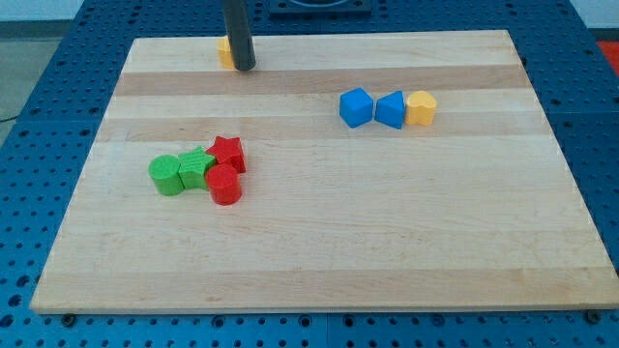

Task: Slide the hexagon to the top left side of the board

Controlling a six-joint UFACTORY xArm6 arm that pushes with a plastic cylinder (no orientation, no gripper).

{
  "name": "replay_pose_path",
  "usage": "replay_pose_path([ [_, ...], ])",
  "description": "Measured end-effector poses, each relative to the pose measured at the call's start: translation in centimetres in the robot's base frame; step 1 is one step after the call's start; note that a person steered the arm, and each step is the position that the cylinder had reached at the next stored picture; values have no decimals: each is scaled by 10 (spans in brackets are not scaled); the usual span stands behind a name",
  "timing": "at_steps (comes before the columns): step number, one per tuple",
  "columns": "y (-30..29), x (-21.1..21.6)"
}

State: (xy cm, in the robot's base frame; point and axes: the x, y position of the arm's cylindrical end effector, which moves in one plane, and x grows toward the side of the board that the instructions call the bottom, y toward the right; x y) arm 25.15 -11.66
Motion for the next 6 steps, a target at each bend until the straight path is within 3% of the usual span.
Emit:
replay_pose_path([
  [3, 48, -4],
  [6, -34, -20],
])
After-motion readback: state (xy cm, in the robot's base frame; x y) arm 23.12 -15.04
